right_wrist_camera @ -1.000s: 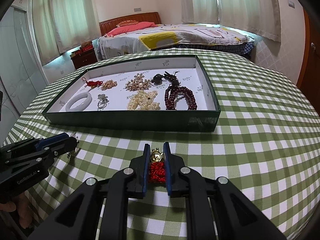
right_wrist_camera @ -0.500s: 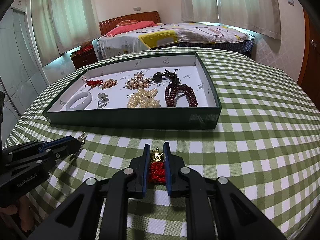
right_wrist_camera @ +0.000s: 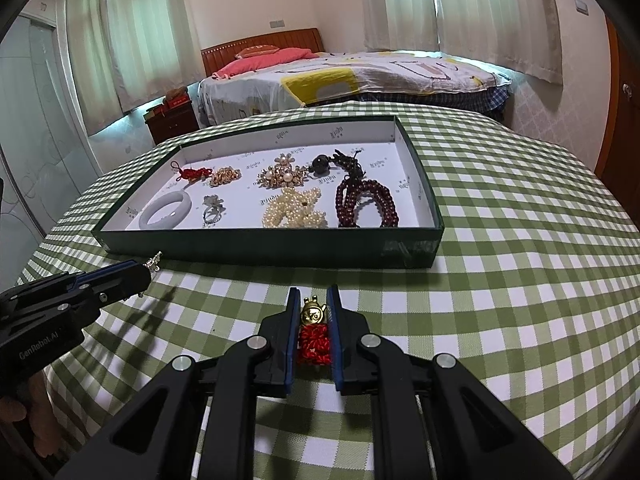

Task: Organize jewelry
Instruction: 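Carry the rhinestone brooch into the box with the left tool while the right tool places the pendant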

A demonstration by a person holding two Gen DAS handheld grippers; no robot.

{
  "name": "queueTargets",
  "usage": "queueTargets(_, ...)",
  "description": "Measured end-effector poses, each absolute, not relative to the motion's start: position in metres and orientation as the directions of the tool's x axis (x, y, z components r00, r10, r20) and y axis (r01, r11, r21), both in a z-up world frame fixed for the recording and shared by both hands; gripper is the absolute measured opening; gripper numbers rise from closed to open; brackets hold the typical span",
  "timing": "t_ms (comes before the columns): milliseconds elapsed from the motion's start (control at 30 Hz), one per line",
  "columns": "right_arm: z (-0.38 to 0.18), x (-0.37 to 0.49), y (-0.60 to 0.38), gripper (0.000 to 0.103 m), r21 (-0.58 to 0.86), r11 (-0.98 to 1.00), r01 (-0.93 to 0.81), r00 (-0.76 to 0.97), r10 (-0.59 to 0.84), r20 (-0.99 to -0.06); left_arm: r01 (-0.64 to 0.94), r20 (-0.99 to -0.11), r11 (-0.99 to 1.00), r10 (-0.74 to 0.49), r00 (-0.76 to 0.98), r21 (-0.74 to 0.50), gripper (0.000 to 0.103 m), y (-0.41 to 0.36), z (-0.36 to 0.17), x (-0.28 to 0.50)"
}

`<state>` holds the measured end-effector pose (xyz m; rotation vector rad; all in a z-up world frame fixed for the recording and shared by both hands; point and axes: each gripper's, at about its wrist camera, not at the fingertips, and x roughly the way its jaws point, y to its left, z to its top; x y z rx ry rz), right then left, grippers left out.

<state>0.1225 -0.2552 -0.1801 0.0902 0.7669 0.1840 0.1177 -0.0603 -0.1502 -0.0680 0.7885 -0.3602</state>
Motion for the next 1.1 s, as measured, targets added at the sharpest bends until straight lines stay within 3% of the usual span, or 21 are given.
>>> queueTargets(1100,-0.109,0.143,-0.245,0.014,0.129,0.975,-0.182,0.790,0.223,-0.571,0.274,-0.582,0.944,-0.328,0.744,-0.183,0.013,-0.044,-0.094,0.137)
